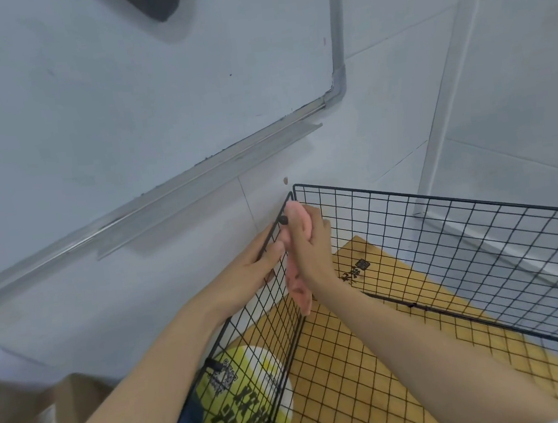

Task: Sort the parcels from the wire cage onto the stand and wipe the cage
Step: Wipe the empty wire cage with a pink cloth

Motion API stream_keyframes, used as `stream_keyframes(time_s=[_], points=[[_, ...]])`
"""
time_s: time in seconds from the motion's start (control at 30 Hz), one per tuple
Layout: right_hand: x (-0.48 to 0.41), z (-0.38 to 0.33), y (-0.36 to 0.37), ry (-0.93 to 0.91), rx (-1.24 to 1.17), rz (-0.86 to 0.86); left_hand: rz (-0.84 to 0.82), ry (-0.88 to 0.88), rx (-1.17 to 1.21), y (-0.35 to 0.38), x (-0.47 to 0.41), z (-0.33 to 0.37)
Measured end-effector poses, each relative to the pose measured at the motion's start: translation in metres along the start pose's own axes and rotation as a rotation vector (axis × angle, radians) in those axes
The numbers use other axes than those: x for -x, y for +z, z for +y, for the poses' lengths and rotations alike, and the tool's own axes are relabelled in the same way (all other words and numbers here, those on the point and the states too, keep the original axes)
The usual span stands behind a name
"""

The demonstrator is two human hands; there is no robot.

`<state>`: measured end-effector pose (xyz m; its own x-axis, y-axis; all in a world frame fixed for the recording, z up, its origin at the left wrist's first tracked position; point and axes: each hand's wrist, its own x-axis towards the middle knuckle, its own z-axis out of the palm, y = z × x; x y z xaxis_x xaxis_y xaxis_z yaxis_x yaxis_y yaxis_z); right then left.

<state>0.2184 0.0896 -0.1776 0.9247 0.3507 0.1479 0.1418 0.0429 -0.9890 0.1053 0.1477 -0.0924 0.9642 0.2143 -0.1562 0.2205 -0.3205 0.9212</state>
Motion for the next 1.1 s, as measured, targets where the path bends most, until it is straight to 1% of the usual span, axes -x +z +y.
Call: stream_keyframes(time_s=[0.13, 0.3, 0.43, 0.53, 0.73, 0.8, 0.87, 0.9, 1.0, 1.03, 1.1], points=[[0.004, 0.013, 0.009, 0.037, 0.031, 0.026, -0.006, 0.001, -0.027, -0.001, -0.002, -0.003], [0.003, 0.024, 0.015, 0.040, 0.080, 0.075, -0.002, -0.004, -0.061, -0.002, -0.002, -0.003], [0.004, 0.038, 0.021, 0.133, 0.018, 0.117, 0.008, -0.026, -0.064, -0.002, -0.001, -0.001], [0.012, 0.059, 0.025, 0.225, 0.047, 0.131, 0.039, -0.050, -0.087, -0.001, 0.001, -0.001], [0.018, 0.079, 0.029, 0.257, 0.084, 0.154, 0.047, -0.082, -0.100, -0.002, -0.002, -0.004], [0.017, 0.087, 0.032, 0.351, 0.057, 0.188, 0.050, -0.088, -0.122, -0.002, -0.004, -0.007], [0.020, 0.097, 0.031, 0.485, 0.038, 0.194, 0.054, -0.094, -0.134, -0.003, -0.006, -0.011], [0.023, 0.102, 0.028, 0.537, 0.069, 0.181, 0.054, -0.090, -0.137, -0.004, -0.007, -0.013], [0.038, 0.121, 0.015, 0.660, 0.276, 0.101, 0.054, -0.082, -0.141, -0.006, -0.009, -0.019], [0.044, 0.125, 0.010, 0.675, 0.316, 0.082, 0.051, -0.081, -0.148, -0.007, -0.009, -0.020], [0.049, 0.119, 0.007, 0.618, 0.265, 0.085, 0.046, -0.084, -0.166, -0.008, -0.009, -0.019]])
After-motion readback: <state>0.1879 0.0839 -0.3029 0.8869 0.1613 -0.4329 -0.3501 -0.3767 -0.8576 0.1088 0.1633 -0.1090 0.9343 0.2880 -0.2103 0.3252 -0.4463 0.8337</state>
